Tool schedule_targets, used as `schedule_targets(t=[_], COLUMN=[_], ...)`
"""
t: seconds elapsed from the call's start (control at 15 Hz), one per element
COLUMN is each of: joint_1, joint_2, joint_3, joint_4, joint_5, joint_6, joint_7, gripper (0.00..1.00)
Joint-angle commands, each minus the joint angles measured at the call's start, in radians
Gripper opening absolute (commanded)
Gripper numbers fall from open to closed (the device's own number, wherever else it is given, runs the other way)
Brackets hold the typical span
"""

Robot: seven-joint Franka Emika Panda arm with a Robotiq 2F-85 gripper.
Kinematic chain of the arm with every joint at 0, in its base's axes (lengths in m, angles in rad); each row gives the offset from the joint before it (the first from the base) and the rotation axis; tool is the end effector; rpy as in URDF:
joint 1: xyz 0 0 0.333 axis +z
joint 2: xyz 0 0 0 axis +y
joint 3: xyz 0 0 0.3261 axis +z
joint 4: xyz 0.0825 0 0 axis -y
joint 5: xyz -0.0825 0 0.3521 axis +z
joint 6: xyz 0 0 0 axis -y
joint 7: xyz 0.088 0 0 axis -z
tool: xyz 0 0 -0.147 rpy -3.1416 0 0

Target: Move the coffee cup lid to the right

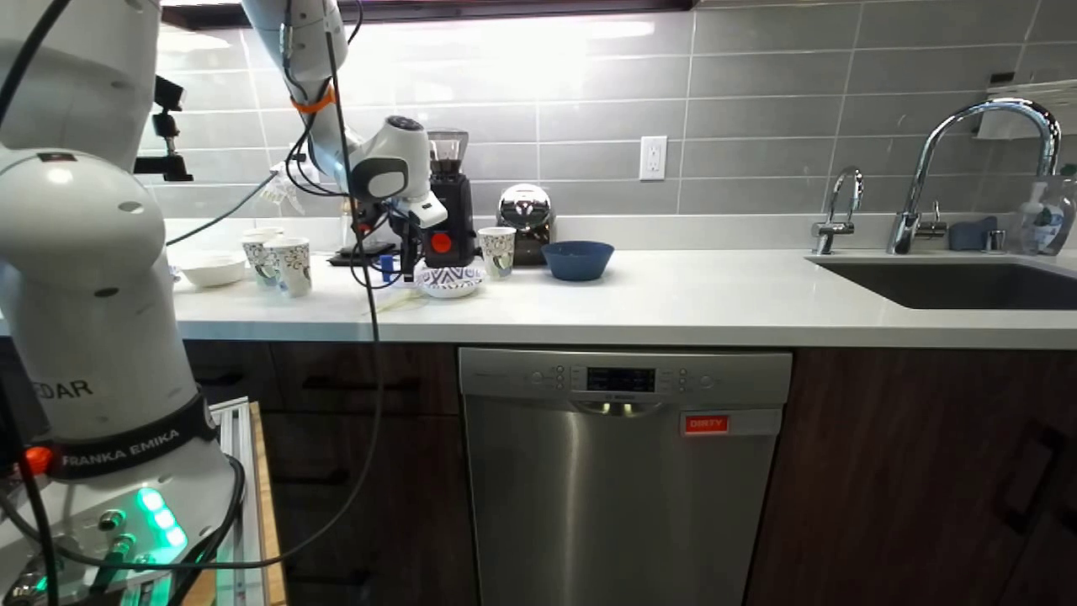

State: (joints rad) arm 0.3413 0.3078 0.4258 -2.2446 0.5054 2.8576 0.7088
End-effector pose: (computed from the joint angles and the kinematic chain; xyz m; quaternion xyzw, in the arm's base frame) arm 0.4240 0.3768 0.2677 -0.9509 0.2155 0.0039 0.2222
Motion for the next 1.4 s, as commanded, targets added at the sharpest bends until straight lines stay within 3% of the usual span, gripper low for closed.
schedule_targets(t=[0.0,0.2,1.0,1.13,1.33], joint_1=[0.024,0.011,0.023,0.021,0.021], joint_2=[0.016,0.02,0.037,0.037,0.034], joint_3=[-0.023,-0.003,-0.04,-0.037,-0.034], joint_4=[0.019,0.027,0.018,0.02,0.02], joint_5=[0.005,0.032,0.003,0.009,0.012], joint_6=[-0.007,-0.01,-0.019,-0.019,-0.028], joint_7=[0.003,-0.019,0.005,0.004,0.006], gripper=[1.0,1.0,1.0,0.74,0.53])
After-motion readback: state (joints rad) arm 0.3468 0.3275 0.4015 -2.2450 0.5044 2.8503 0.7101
